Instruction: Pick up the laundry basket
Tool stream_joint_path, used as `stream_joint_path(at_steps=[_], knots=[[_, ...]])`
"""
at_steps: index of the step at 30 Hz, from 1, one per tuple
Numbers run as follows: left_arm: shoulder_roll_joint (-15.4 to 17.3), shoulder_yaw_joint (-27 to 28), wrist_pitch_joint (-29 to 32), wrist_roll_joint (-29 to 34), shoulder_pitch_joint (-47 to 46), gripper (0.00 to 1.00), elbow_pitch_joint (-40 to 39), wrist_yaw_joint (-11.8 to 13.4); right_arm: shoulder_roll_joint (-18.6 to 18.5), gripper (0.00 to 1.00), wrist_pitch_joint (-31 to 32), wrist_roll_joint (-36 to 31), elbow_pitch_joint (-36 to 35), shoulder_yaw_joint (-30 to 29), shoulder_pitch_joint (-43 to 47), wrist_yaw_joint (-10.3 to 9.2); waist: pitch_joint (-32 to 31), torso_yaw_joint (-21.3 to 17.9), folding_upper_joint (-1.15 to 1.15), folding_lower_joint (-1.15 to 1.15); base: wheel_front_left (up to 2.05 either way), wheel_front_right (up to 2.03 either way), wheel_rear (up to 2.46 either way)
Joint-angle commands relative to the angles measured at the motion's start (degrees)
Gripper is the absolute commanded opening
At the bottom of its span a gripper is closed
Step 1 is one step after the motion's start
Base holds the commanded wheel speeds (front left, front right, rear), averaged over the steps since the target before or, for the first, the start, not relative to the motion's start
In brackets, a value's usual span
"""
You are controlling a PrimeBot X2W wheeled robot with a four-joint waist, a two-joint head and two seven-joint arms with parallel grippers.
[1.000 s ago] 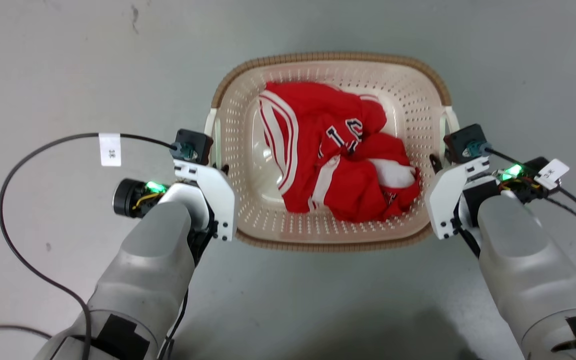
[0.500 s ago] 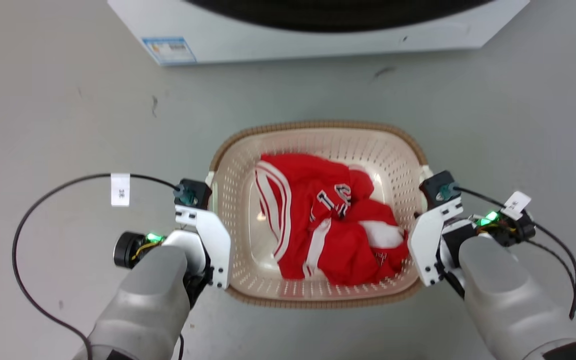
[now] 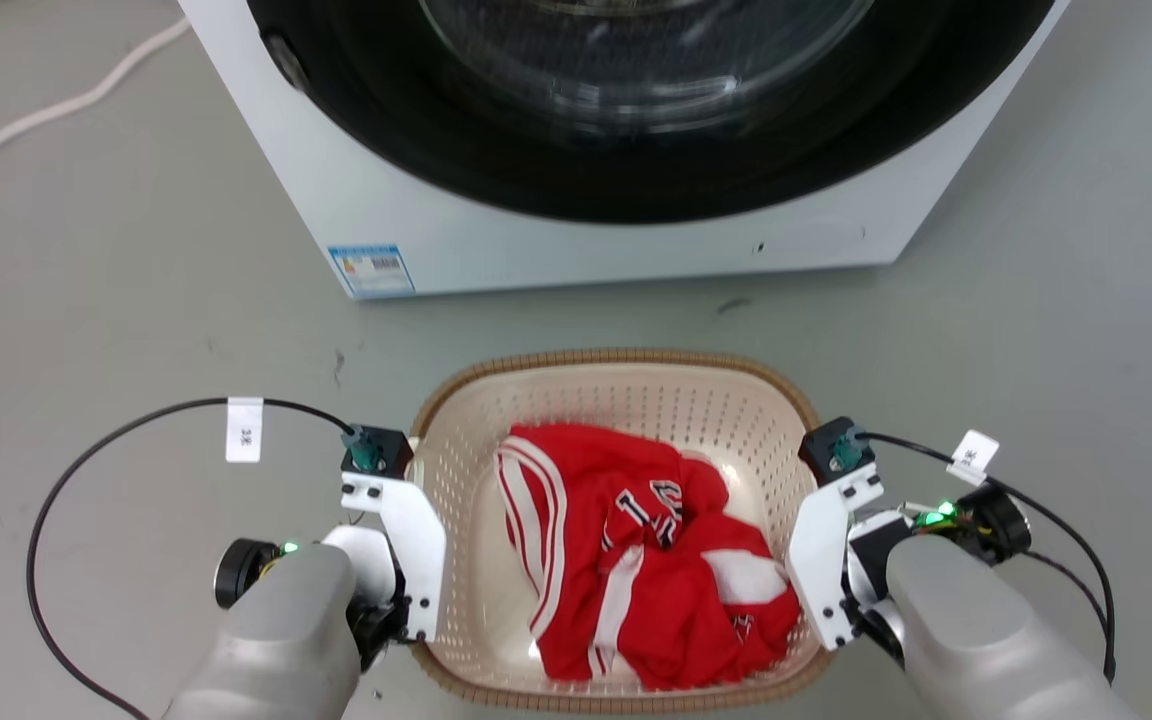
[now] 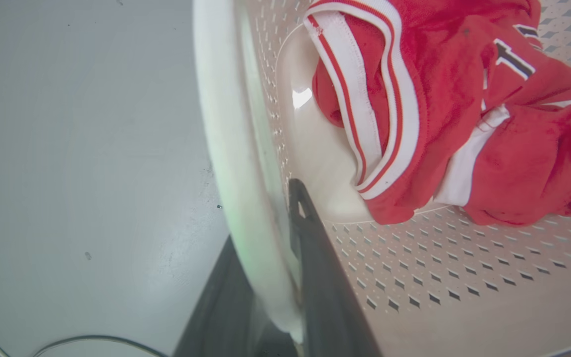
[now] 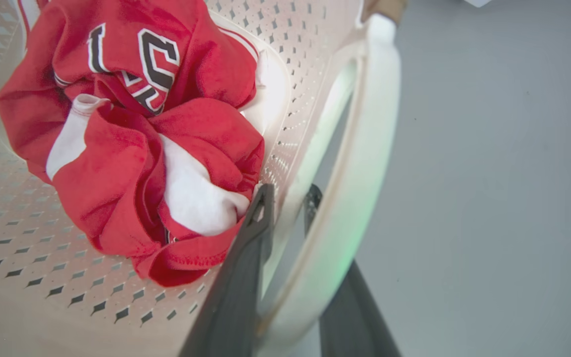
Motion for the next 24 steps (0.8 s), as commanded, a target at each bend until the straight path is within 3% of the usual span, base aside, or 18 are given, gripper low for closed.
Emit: stream_joint_path(at_steps=[1,15,24], knots=[[0.0,-1.0,1.1,-1.0,0.7,0.0,-1.1,-0.2,0.3,0.0,1.1,1.6,-0.4,2.2,1.5,0.3,-3.5,-0.1,0.0,0.01,0.0,0.0,0.0],[2.5,-6.8,13.2,-9.6,5.3,0.0,-5.0,-0.2,0.5,0.0,9.2,14.0,-1.7,13.0,4.8,0.31,-13.8,-0.5,0.0,0.01,0.0,0.0,0.0],[4.0,-9.7,15.1,-12.2,5.8,0.0,-6.2,-0.3,0.6,0.0,11.9,19.7,-2.0,18.0,3.6,0.47,-16.1,-0.6,0.0,0.01,0.0,0.0,0.0]])
